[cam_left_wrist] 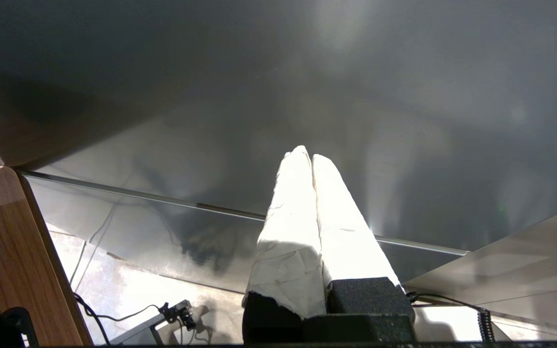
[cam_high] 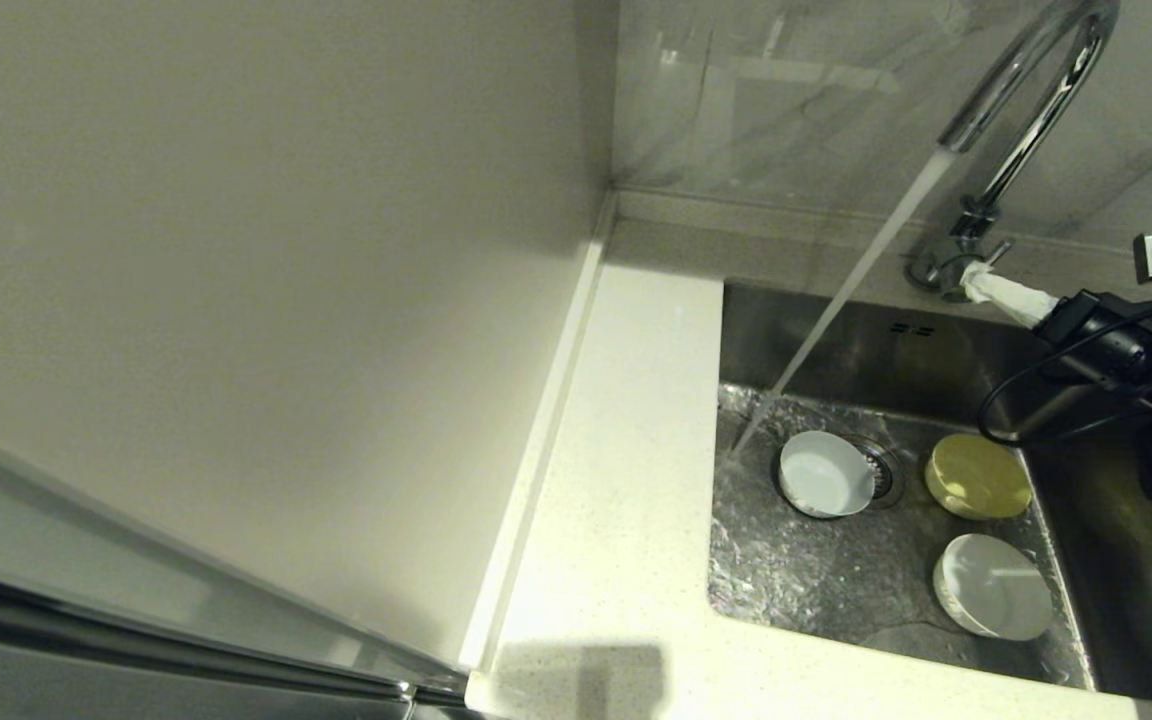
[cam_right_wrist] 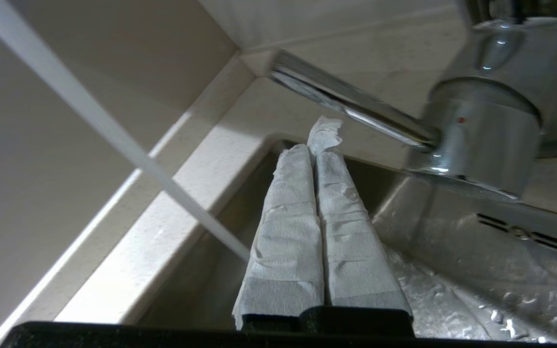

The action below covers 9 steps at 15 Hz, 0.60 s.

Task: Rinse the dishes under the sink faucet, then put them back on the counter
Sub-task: Turn off the faucet

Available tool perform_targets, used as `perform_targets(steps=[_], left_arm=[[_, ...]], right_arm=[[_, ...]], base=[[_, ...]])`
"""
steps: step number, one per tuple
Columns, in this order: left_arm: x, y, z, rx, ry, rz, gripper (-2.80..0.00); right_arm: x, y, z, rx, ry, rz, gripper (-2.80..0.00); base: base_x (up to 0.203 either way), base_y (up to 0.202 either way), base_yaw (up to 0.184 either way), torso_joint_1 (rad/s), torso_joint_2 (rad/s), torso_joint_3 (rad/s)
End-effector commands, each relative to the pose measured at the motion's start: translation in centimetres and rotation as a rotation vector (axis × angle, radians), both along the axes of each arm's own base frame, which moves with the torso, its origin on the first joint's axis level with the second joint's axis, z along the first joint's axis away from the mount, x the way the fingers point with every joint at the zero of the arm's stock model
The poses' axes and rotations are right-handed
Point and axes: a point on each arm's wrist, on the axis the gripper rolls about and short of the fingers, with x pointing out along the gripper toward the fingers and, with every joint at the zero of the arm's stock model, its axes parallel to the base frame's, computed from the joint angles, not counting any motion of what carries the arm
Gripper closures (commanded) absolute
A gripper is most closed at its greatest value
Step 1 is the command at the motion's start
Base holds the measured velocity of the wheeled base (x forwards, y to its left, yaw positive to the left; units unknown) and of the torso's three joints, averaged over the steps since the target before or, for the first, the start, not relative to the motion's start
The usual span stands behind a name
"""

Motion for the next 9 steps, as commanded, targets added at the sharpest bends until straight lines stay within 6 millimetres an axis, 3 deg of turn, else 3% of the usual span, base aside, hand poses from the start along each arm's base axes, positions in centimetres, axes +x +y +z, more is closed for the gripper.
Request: perform_targets(steps=[1,7,9], left_arm=[[0.0,0.0,-0.1,-0.001,0.003,0.000,0.00],[0.0,0.0,-0.1,-0.001,0.003,0.000,0.00],[0.0,0.0,-0.1,-0.001,0.001,0.000,0.00]], right_arm=[[1.0,-0.4,-0.5,0.012,-0.017,-0.024,0.00],[2.7,-1.0,2.6,0.107,-0.183,-0.193,0.00],[2.7,-1.0,2.8,0.121,-0.188,-0.205,0.00]], base=[[0.000,0.000,0.000,0.000,0.00,0.000],[0.000,0.000,0.000,0.000,0.00,0.000],[0.000,0.000,0.000,0.000,0.00,0.000]])
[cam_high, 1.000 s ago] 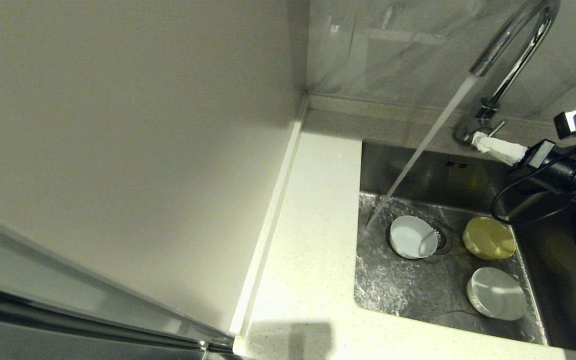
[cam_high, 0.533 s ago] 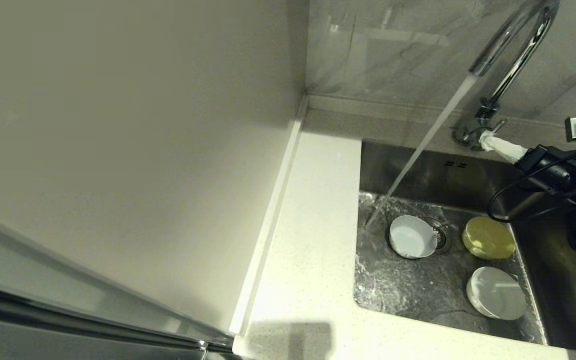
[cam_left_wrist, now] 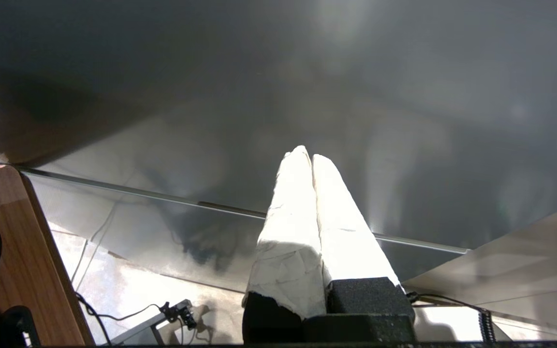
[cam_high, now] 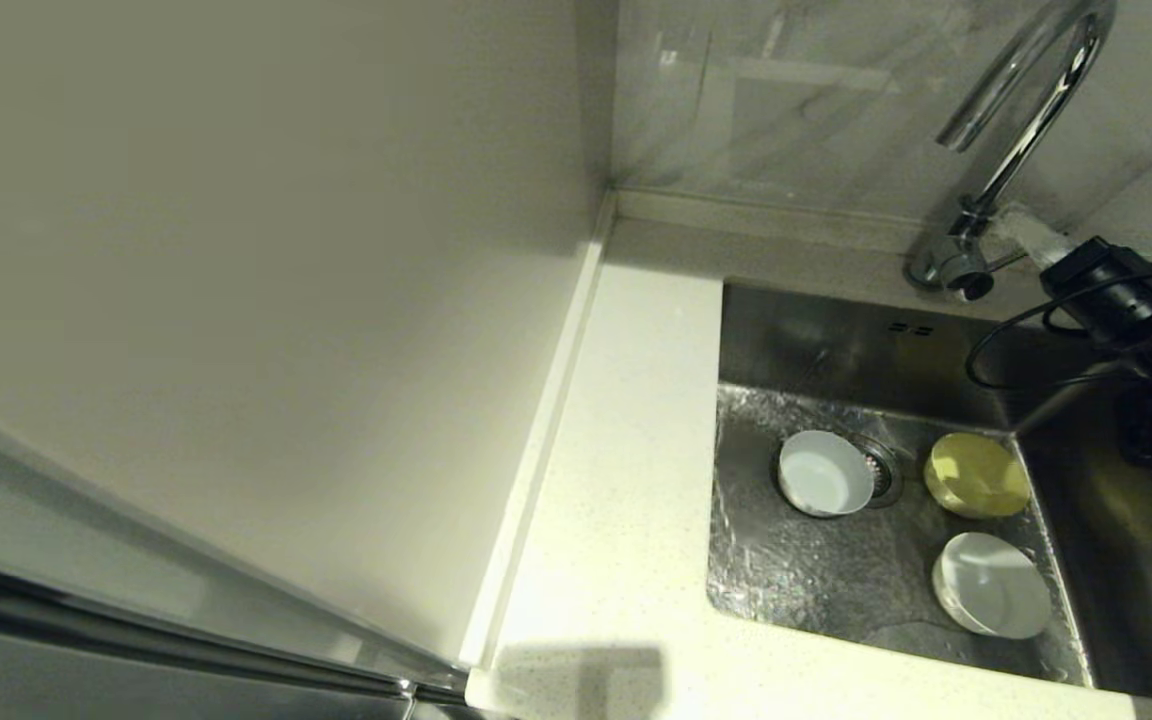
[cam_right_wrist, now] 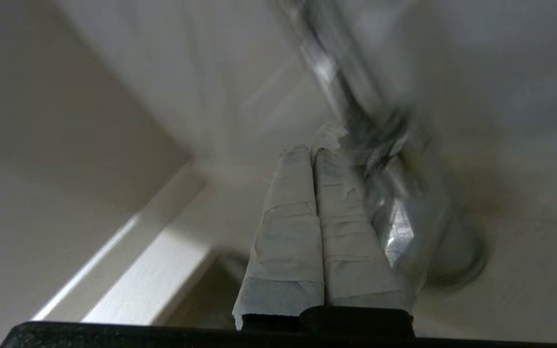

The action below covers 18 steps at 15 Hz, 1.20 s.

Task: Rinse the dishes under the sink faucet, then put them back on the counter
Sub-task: Turn off the faucet

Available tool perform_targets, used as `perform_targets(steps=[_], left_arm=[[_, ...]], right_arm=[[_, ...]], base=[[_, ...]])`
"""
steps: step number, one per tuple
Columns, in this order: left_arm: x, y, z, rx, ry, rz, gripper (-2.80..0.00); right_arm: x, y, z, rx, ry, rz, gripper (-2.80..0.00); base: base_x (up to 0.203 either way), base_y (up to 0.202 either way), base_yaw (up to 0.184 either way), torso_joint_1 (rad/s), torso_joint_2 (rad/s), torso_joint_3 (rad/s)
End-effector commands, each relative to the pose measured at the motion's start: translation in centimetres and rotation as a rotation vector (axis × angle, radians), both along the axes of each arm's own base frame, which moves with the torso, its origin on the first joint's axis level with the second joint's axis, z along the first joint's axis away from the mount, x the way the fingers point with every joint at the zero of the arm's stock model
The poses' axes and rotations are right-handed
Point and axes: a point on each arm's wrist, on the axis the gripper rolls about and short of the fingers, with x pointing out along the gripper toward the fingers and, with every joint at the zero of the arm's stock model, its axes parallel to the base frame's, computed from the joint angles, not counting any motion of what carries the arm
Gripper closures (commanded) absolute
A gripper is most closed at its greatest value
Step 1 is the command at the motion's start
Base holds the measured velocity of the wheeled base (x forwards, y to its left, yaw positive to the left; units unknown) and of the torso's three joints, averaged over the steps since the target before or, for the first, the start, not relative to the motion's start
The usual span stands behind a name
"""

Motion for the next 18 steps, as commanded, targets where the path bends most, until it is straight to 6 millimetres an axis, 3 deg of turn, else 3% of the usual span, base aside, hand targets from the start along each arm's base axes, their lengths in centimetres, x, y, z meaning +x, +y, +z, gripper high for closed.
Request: perform_targets(steps=[1,6,10,15,18], left_arm=[[0.0,0.0,-0.1,0.000,0.003,0.002,0.00],[0.0,0.0,-0.1,0.000,0.001,0.002,0.00],[0.0,0.0,-0.1,0.000,0.003,0.002,0.00],[0.0,0.0,-0.1,0.000,0.003,0.002,0.00],[0.0,0.0,-0.1,0.000,0.003,0.002,0.00]], right_arm=[[-0.3,0.1,0.1,0.002,0.004,0.011,0.00],[-3.0,-1.1,2.4,0.106,0.028,0.032,0.00],[-4.5,-2.3,2.6,0.109,0.041,-0.010,0.00],[-10.5,-3.4,4.9,0.060,0.139,-0.078,0.00],[-14.4,-2.8,5.4,0.182,0.466,-0.145,0.00]], base=[[0.000,0.000,0.000,0.000,0.00,0.000],[0.000,0.000,0.000,0.000,0.00,0.000],[0.000,0.000,0.000,0.000,0.00,0.000],[0.000,0.000,0.000,0.000,0.00,0.000],[0.000,0.000,0.000,0.000,0.00,0.000]])
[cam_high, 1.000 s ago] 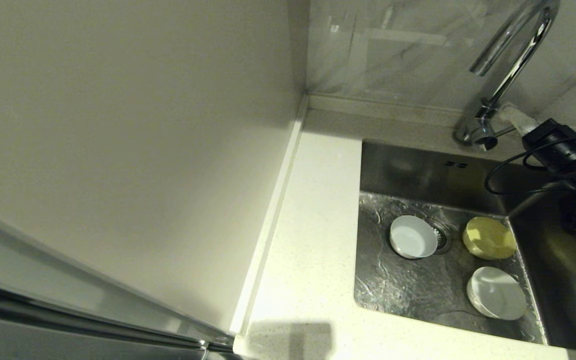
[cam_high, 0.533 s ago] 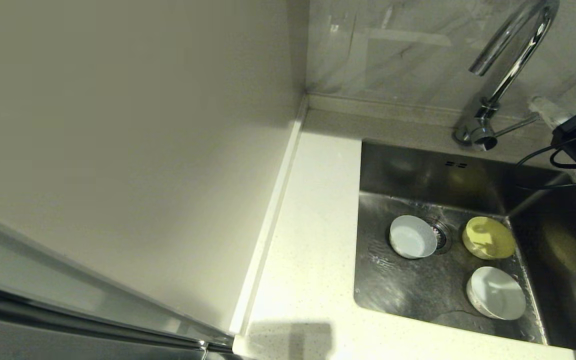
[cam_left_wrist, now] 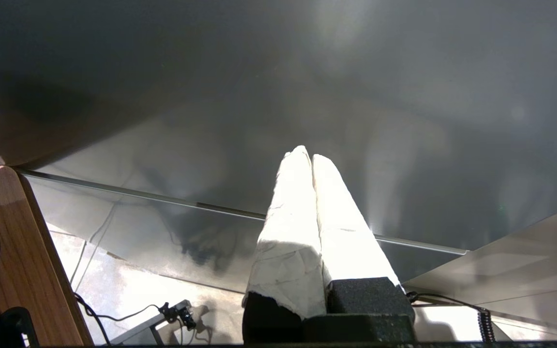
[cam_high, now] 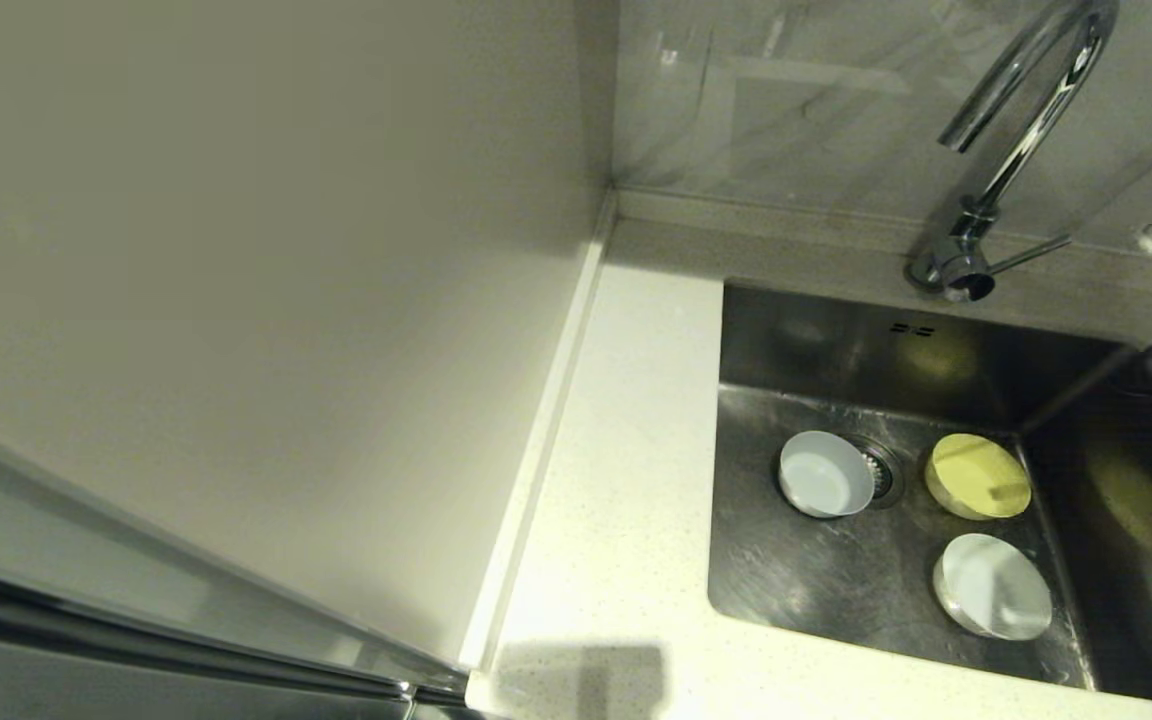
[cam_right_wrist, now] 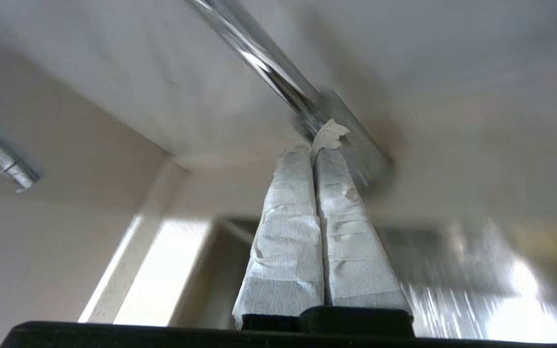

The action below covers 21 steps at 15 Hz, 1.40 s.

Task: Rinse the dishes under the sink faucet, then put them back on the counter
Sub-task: Turn off the faucet, then put a bowl back to the table from the sink

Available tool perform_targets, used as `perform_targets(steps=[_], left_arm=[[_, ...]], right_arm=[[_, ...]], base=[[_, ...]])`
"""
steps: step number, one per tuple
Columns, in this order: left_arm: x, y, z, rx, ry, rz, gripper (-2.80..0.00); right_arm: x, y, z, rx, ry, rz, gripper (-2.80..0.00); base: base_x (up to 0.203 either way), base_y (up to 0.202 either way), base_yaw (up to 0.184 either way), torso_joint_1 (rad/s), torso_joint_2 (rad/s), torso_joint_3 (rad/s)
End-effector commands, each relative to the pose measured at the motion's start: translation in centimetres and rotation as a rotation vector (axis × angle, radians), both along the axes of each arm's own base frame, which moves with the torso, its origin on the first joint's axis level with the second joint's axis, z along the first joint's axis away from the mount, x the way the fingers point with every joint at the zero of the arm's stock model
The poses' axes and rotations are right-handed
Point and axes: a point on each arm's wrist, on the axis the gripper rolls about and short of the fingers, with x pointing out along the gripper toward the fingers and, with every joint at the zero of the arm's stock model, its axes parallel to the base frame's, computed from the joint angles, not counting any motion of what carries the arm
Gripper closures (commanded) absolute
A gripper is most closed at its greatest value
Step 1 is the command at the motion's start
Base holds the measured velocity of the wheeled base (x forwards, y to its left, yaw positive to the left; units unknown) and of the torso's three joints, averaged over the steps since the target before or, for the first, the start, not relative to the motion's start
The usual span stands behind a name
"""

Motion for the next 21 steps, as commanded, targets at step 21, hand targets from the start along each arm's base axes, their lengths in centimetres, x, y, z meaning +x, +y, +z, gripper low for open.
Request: perform_targets(steps=[21], left_arm=[[0.0,0.0,-0.1,-0.001,0.002,0.000,0.00]], right_arm=[[-14.7,12.0,-3.0,-0.445,0.875,-0.254,0.00]], base=[[0.000,0.000,0.000,0.000,0.00,0.000]])
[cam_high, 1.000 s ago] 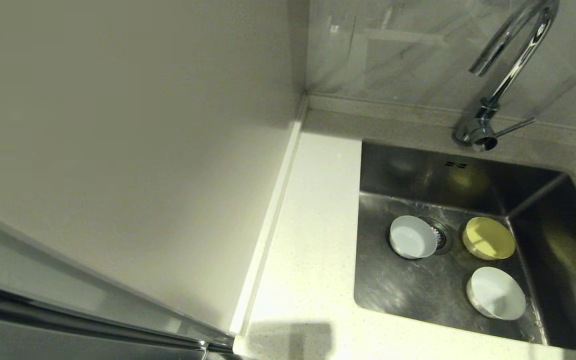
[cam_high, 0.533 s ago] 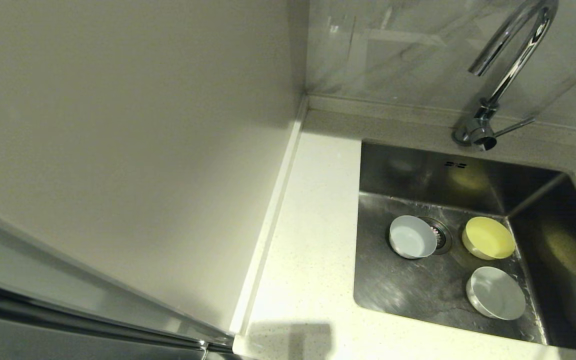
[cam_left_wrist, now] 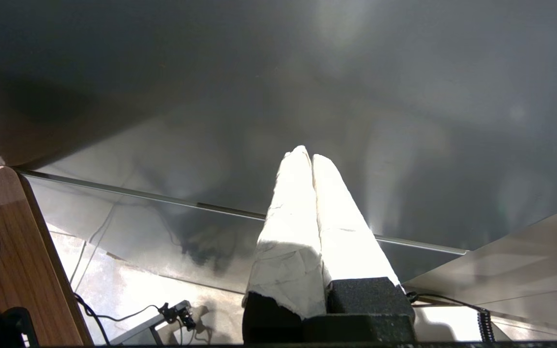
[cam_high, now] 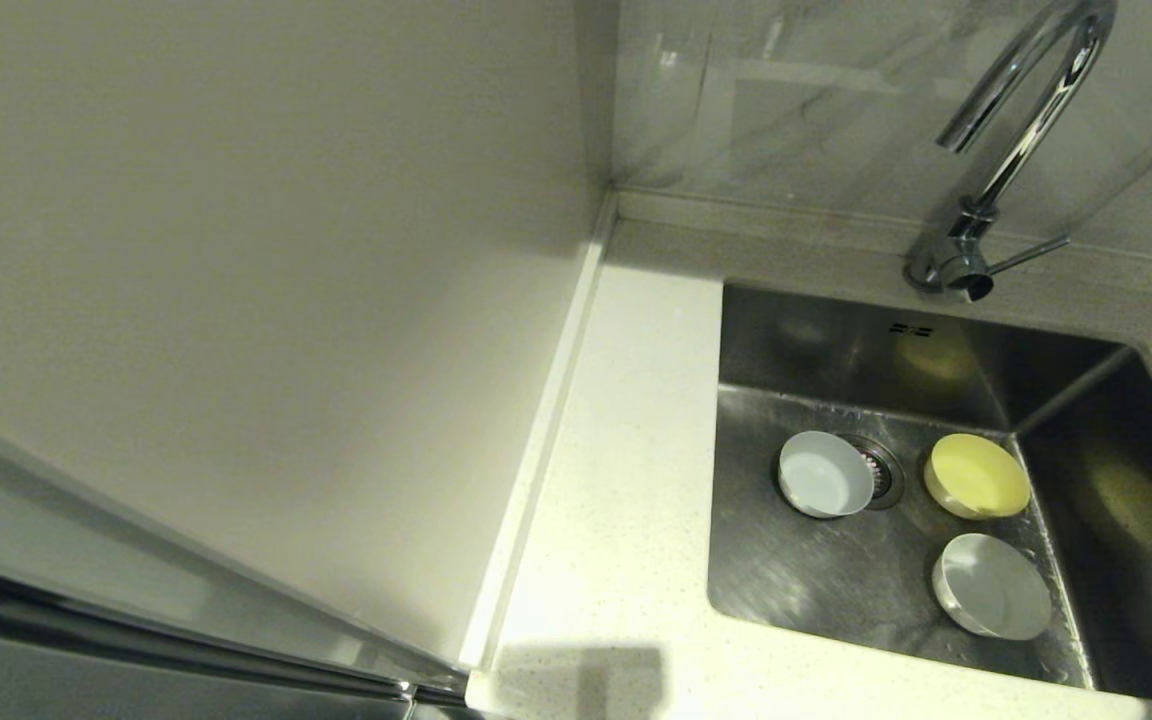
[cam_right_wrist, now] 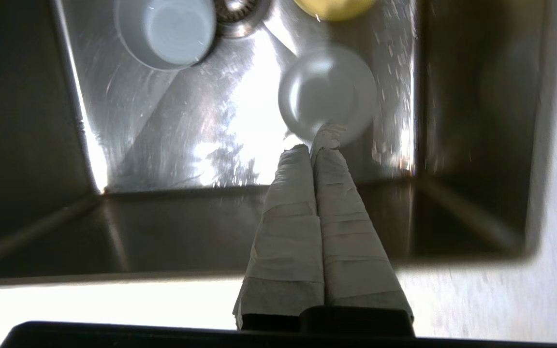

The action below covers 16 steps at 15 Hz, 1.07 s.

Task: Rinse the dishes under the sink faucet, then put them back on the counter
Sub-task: Put a bowl back to the table from the sink

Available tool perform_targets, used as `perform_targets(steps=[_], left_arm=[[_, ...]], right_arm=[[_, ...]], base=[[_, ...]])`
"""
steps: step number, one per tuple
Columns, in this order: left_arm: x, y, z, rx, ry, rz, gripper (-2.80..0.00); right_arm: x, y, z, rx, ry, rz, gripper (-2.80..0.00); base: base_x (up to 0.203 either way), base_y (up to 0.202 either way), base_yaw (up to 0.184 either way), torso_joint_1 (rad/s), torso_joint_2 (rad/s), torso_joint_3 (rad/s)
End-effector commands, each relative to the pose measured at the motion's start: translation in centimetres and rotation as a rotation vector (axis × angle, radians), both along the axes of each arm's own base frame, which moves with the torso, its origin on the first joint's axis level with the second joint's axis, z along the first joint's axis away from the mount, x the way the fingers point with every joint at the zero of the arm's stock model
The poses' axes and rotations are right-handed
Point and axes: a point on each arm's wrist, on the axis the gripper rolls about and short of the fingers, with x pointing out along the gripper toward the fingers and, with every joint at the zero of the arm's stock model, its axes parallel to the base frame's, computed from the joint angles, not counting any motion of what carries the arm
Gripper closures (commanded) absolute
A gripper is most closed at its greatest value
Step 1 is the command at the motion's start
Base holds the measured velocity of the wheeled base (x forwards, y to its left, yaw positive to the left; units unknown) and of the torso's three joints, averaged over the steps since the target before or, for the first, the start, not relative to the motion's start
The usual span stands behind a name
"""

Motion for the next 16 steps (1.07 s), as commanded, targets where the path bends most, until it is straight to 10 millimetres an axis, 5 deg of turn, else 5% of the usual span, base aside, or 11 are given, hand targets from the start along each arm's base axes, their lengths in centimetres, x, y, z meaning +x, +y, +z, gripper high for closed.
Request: perform_targets(steps=[1,5,7,8,16], left_arm=[[0.0,0.0,-0.1,0.000,0.003,0.000,0.00],[0.0,0.0,-0.1,0.000,0.003,0.000,0.00],[0.0,0.0,-0.1,0.000,0.001,0.000,0.00],[0.0,0.0,-0.1,0.000,0.003,0.000,0.00],[0.0,0.0,-0.1,0.000,0.002,0.000,0.00]], right_arm=[[-0.2,1.7,-1.3,-0.033,-0.010,0.065,0.00],[0.8,3.8,-1.8,-0.037,0.008,0.180,0.00],[2.8,4.7,-2.6,-0.083,0.033,0.193,0.00],[4.1,5.2,-3.0,-0.112,0.024,0.198,-2.80],[12.7,10.5,-9.0,-0.351,-0.050,0.200,-2.80]], base=[[0.000,0.000,0.000,0.000,0.00,0.000],[0.000,0.000,0.000,0.000,0.00,0.000],[0.000,0.000,0.000,0.000,0.00,0.000],[0.000,0.000,0.000,0.000,0.00,0.000],[0.000,0.000,0.000,0.000,0.00,0.000]])
